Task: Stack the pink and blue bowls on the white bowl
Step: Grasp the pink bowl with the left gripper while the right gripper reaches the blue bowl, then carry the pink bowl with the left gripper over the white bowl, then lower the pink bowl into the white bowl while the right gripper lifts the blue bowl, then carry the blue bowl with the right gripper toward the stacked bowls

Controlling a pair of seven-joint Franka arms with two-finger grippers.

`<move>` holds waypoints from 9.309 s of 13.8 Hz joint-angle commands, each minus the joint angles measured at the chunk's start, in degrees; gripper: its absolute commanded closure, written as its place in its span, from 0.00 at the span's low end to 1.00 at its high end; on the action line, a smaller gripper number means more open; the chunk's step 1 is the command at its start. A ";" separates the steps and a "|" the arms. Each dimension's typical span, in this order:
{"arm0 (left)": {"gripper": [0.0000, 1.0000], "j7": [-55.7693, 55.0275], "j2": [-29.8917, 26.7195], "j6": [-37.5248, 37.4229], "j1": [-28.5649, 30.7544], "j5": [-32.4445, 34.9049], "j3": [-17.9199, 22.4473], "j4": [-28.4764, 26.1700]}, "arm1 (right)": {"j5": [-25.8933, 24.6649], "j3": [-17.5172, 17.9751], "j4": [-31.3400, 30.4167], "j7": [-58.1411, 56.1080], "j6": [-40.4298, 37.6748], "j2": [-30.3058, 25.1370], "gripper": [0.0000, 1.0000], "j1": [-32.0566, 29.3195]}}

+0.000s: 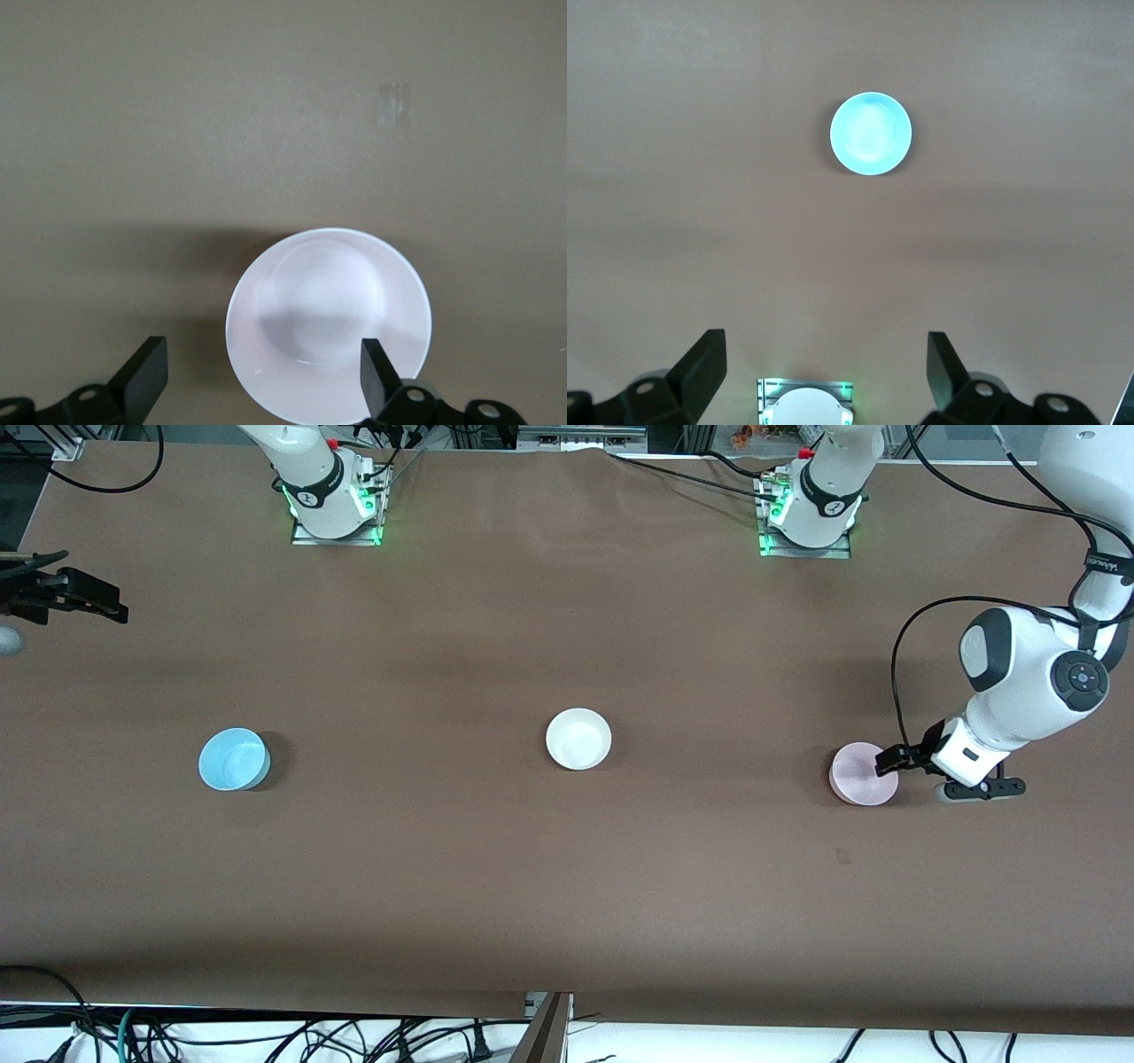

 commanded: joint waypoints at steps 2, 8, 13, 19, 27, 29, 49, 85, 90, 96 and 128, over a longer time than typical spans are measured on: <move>0.10 0.15 -1.43 3.12 0.95 2.66 -0.14 -3.44 | -1.27 0.09 1.48 0.21 0.57 3.28 0.00 0.34; 0.22 0.07 0.06 6.99 1.57 3.46 0.03 -5.65 | -0.66 -0.08 1.48 0.56 2.06 6.63 0.00 -1.59; 0.29 -0.73 2.17 9.01 1.57 5.30 0.03 -5.47 | -1.18 -0.26 1.74 0.47 5.30 10.93 0.00 -2.03; 0.42 -0.73 2.52 9.72 1.57 6.17 0.74 -5.21 | -0.57 -0.52 1.74 -4.08 13.74 18.75 0.00 -5.28; 0.61 -0.73 2.35 9.72 1.57 6.79 0.83 -5.12 | -0.48 -0.70 0.86 -5.06 25.78 27.28 0.00 -6.51; 0.68 -0.73 2.35 9.63 1.57 7.41 0.83 -5.03 | -0.39 -0.70 0.78 -5.15 29.30 29.82 0.00 -6.51; 1.00 -12.22 1.47 8.93 0.78 7.32 -5.84 -1.35 | 13.67 -0.52 -6.96 -18.86 38.19 34.85 0.00 -12.05; 1.00 -99.23 12.54 1.55 -38.33 32.53 -14.47 12.02 | 19.73 1.67 2.09 -12.56 18.50 32.03 1.00 -2.74; 1.00 -100.13 14.12 1.55 -38.33 33.69 -14.38 13.25 | 19.56 5.62 2.18 -0.60 18.59 31.51 1.00 -0.98; 1.00 -100.13 15.09 2.60 -38.42 34.83 -13.50 13.33 | 19.38 10.37 2.18 10.39 19.47 31.51 1.00 0.68; 0.49 -99.43 16.23 -4.60 -37.72 33.52 -13.23 24.66 | 20.35 10.46 2.09 45.91 43.19 34.58 1.00 25.38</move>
